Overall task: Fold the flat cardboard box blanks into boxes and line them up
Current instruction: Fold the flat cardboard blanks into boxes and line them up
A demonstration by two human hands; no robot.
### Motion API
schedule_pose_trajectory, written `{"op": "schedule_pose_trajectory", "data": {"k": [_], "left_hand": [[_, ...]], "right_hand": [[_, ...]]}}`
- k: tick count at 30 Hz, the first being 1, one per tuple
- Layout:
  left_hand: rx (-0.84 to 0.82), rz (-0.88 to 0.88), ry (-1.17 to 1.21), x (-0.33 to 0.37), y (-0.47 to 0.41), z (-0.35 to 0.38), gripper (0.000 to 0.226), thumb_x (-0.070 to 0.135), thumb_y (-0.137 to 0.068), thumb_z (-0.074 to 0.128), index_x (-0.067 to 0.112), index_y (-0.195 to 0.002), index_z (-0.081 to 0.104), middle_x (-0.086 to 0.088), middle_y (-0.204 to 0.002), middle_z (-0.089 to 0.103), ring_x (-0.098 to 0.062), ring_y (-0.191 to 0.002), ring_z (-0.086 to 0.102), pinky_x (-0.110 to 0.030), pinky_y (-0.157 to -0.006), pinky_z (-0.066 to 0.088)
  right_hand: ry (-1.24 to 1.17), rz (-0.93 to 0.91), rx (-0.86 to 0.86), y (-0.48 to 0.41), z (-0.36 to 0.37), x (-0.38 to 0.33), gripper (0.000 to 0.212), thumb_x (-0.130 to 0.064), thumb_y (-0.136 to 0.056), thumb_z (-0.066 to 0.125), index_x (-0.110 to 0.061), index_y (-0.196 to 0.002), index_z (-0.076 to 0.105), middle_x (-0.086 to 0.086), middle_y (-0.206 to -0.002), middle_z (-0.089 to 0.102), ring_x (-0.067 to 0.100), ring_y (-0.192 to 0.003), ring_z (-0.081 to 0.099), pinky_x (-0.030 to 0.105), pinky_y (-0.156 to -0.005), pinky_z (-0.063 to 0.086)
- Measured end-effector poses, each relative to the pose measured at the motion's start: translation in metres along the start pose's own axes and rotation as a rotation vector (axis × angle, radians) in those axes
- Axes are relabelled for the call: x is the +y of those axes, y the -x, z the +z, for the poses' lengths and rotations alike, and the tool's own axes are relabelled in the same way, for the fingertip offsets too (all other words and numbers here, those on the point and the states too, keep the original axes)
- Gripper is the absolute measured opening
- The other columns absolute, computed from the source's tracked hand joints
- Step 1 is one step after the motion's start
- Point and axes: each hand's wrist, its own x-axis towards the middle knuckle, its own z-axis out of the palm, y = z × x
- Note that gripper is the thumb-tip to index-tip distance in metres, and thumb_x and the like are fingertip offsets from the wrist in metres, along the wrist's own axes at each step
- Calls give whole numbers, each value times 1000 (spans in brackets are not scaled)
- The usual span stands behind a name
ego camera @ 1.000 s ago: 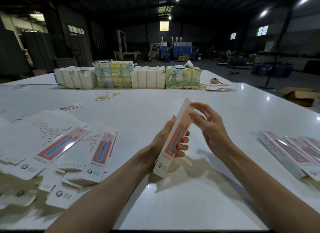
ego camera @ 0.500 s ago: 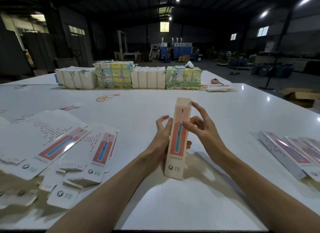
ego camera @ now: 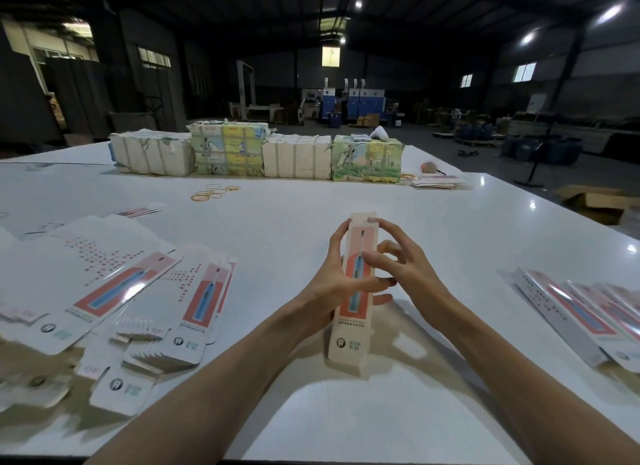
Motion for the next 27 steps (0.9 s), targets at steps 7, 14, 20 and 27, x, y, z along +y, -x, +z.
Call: {"op": "schedule_pose_trajectory", "data": {"k": [7,14,20,27], "left_hand": [[34,-14,-114,1,-1,-4,107,26,-67,84,52,-151,23,9,-126,58,-25,-102,72,-20,-68,60],[-5,-69,-178,-9,-1,-5,107,37,-66,92,61,-143,22,11,-123,59,2,-99,72,-19,-68,60],[-56,-74,-188,-6,0,0,99,28,-75,90,62,-142,25,7,-129,59,-15,-106,75,-28,-76,64],[-112,-61,-146,-7,4,-1,96,15,-81,87,54,-142,25,3,-120,66,-12,-99,77,-25,-70,62]], "right_hand": [[10,6,-29,-3,-2,5,35,-28,-96,75,-30,-127,58,-10,-110,74,16,-105,74,30,-71,63],[2,-15,149,-10,-7,11,26,-38,-109,51,-18,-119,65,2,-110,73,22,-98,72,29,-80,60],[-24,80,239,-16,-14,19,23,-26,-108,55,-19,-129,63,4,-105,77,27,-95,76,33,-79,64],[28,-45,172,-13,-18,16,22,-6,-106,54,-15,-114,72,-2,-105,79,25,-97,78,33,-75,64]]}}
